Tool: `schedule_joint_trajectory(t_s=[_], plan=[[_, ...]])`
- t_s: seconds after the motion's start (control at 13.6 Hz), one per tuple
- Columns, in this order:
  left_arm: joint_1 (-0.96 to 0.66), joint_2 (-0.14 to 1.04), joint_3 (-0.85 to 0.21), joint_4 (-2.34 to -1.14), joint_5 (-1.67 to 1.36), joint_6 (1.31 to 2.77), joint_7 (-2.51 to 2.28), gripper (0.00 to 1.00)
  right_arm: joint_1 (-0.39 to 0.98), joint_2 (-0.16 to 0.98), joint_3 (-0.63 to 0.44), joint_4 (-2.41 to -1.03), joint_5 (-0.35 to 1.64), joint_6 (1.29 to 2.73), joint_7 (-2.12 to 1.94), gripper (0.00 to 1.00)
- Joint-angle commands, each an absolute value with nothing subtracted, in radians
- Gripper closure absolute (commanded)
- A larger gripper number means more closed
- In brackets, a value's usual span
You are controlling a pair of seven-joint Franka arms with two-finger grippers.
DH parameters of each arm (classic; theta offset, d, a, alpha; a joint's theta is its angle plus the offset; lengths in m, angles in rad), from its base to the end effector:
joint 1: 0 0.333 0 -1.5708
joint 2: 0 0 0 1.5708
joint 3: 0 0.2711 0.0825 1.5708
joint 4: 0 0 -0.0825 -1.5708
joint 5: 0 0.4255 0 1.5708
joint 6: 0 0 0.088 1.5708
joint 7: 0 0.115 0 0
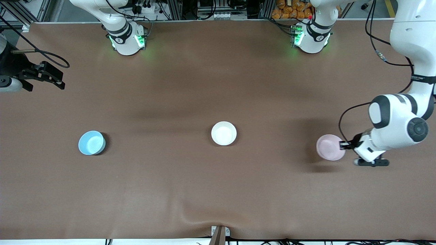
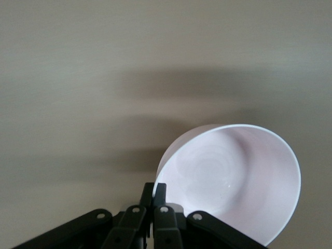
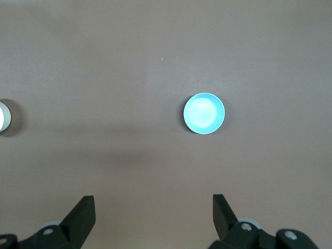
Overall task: Stack pink and blue bowls on white bowl
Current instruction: 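Carry the pink bowl with the left gripper onto the white bowl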
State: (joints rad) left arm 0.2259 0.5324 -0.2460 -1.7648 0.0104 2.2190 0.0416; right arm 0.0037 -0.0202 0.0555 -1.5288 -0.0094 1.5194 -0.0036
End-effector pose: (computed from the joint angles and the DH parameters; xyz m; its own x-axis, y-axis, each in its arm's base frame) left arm 0.6624 -0.0086 0.1921 0.9974 -0.0427 -0.0588 -0.0356 -0.9923 0.1183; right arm 0.5848 0.0338 0.6004 0.9980 0.0623 0.0107 0.0622 -0.9980 0.0105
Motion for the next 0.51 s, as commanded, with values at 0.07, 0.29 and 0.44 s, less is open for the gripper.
schedule_joint_trajectory(t_s=[0.07, 0.29, 0.44], plan=[[0.224, 0.522, -0.357, -1.749, 0.008, 2.191, -0.02, 1.0, -0.009, -0.021, 0.066, -1.522, -0.008, 1.511, 0.0, 0.0], [0.172, 0.534, -0.41, -1.698, 0.009, 2.192, -0.029, 1.0, -0.009, -0.021, 0.066, -1.522, -0.008, 1.512, 0.0, 0.0], [0.073, 0.561, -0.407, -1.639, 0.009, 2.191, -0.105, 1.0, -0.008, -0.021, 0.066, -1.522, -0.008, 1.516, 0.005, 0.0]])
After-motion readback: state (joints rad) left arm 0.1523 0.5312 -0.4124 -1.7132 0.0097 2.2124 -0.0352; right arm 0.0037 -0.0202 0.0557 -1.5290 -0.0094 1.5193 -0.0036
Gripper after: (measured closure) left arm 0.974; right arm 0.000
